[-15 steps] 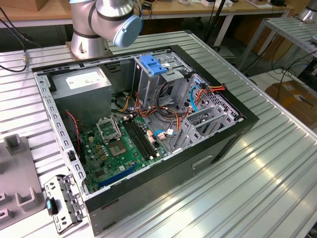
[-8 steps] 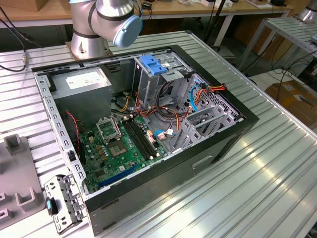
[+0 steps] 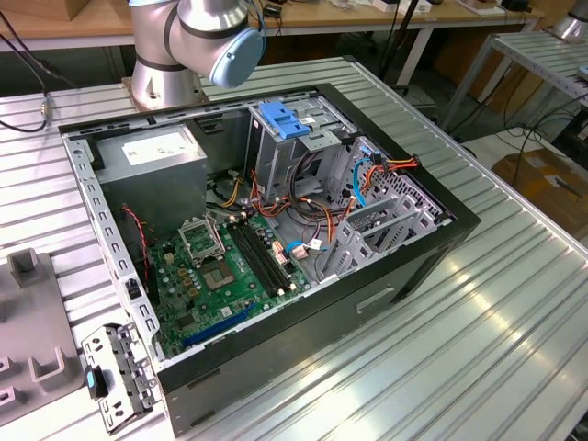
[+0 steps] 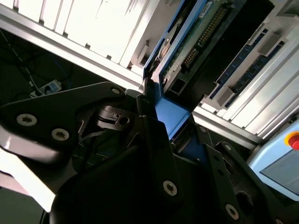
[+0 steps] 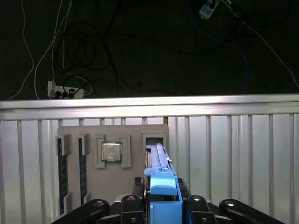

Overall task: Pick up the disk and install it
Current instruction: 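Pick up the disk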

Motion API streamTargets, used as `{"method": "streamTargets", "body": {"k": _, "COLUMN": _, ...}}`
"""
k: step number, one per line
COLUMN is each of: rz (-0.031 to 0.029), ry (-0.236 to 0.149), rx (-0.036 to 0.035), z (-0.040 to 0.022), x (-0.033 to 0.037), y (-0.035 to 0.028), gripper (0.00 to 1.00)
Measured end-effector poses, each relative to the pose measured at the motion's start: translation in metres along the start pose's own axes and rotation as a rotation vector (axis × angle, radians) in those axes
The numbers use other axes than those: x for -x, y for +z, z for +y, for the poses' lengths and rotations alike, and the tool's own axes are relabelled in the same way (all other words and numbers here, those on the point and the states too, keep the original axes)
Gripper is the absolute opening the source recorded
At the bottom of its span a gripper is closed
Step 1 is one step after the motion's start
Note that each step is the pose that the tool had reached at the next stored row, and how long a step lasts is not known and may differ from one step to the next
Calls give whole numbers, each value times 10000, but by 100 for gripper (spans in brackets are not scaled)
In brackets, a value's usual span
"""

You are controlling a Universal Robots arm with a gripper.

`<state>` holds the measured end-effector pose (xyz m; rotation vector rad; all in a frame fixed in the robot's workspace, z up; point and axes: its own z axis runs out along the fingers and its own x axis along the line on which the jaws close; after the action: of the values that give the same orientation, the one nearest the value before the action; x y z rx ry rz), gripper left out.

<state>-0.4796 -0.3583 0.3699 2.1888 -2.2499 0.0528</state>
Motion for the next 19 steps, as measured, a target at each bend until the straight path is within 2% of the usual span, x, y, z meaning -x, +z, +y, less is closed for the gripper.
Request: {"method": "streamTargets", "body": {"k": 19, "rz": -13, "ry": 0, "rx": 6, "z": -3, "x": -3, "y": -109, "gripper": 37}}
